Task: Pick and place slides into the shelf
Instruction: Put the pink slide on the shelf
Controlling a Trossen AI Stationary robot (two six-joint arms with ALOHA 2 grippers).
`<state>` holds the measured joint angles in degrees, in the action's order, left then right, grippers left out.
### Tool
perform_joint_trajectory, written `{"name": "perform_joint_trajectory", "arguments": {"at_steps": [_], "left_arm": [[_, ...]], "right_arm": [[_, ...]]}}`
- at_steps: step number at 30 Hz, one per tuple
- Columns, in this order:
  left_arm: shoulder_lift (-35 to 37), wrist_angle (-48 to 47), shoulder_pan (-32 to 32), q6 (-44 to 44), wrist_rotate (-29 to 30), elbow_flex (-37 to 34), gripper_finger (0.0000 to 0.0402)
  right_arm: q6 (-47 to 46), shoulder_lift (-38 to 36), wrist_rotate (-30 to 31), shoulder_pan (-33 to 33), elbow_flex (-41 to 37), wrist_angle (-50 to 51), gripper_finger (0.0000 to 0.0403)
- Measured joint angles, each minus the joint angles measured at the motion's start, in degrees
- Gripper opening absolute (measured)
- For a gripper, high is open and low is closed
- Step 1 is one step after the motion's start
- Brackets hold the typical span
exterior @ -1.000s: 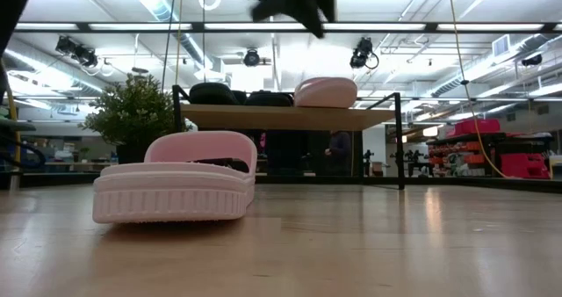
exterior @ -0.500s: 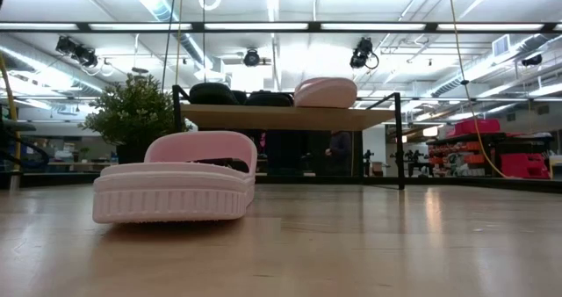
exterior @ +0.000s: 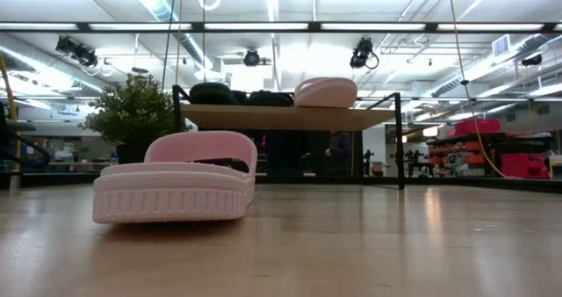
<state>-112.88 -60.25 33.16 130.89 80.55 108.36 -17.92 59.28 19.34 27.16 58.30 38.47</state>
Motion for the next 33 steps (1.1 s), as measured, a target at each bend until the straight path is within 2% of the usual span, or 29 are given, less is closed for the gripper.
{"name": "perform_joint_trajectory", "arguments": {"at_steps": [7, 12, 16, 20, 29, 33], "left_arm": [[0.03, -9.72, 2.14, 1.55, -6.38, 0.00, 0.0169], [0.53, -15.81, 3.86, 2.28, -9.41, 0.00, 0.0162], [0.50, -21.48, 5.84, 1.06, -15.00, 0.02, 0.0161], [0.39, -26.72, 8.34, -11.08, -21.61, 0.00, 0.0164], [-0.50, -26.14, 9.76, -51.63, -22.37, 0.02, 0.0182], [-3.71, -26.32, 9.00, -59.95, -24.47, -0.02, 0.0193]], "right_arm": [[-0.63, 6.49, -1.84, -0.42, -0.01, -10.38, 0.0000], [-5.65, 10.19, -3.99, -3.58, 0.00, -16.84, 0.0000], [-9.74, 11.75, -6.66, -5.67, -0.02, -18.91, 0.0000], [-13.76, 11.83, -6.93, -6.88, -0.02, -19.81, 0.0000], [-18.37, 11.81, -7.02, -7.61, -0.02, -20.58, 0.0000], [-19.84, 11.81, -7.01, -7.61, -0.02, -20.70, 0.0000]]}}
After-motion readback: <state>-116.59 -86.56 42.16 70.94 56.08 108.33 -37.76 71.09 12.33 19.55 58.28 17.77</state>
